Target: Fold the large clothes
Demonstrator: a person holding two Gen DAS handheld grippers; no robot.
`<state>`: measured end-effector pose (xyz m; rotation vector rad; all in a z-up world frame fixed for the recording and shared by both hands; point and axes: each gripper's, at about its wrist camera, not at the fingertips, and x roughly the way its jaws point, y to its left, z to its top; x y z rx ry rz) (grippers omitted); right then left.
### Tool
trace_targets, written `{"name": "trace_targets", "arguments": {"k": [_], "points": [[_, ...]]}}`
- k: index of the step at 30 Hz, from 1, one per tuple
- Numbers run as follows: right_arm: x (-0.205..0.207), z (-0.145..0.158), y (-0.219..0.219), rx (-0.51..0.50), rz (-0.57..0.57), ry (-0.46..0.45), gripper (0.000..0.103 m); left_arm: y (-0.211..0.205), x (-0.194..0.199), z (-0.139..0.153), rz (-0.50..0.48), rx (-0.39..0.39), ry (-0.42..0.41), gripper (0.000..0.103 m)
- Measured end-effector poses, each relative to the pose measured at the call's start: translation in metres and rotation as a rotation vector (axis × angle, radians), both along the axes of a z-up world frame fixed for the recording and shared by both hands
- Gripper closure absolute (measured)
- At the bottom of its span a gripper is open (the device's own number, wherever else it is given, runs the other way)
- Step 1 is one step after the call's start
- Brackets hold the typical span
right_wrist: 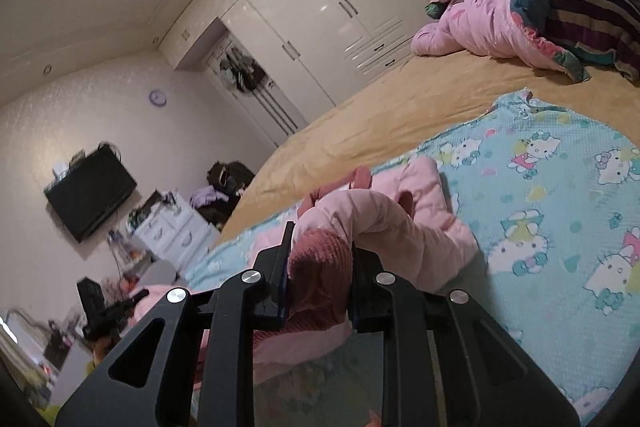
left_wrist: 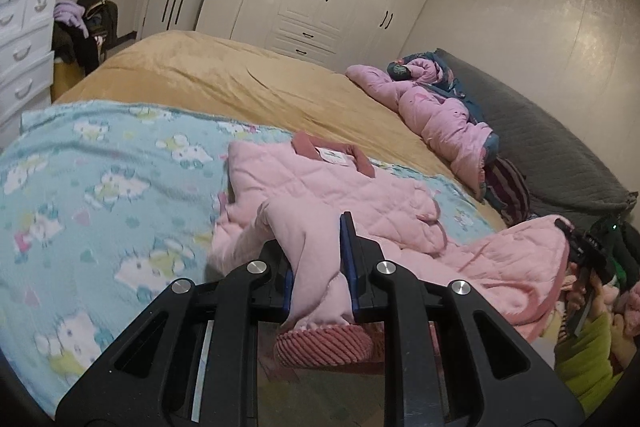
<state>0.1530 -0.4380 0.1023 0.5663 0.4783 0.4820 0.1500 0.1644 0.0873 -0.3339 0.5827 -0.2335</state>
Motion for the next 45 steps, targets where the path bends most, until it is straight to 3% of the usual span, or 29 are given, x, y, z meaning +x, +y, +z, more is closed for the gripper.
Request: {"name": "trace_targets", "arguments": {"k": [13,23,34,45], "points": [[0.085,0.004,0.006,0.084,-0.083,-0.032,0.083,0.023,0.077,0.0,0.032,-0.033,-0.015,0.091],[0.144,-0.012,0.019,0.126,-0.131,-0.028,0.083,0.023,0.117,-0.017,0.063,0.028,-0.021,0.091],[0.191,-0.026,0.036,0.003,-0.153,-0.032,0.083,0.031,0.16,-0.049,0.088,0.053,0.02,0.091],[0.261,-0.074,0.05,-0.098,-0.146,0.083,0.083,0.035,0.207,-0.095,0.103,0.053,0.091,0.089]]}}
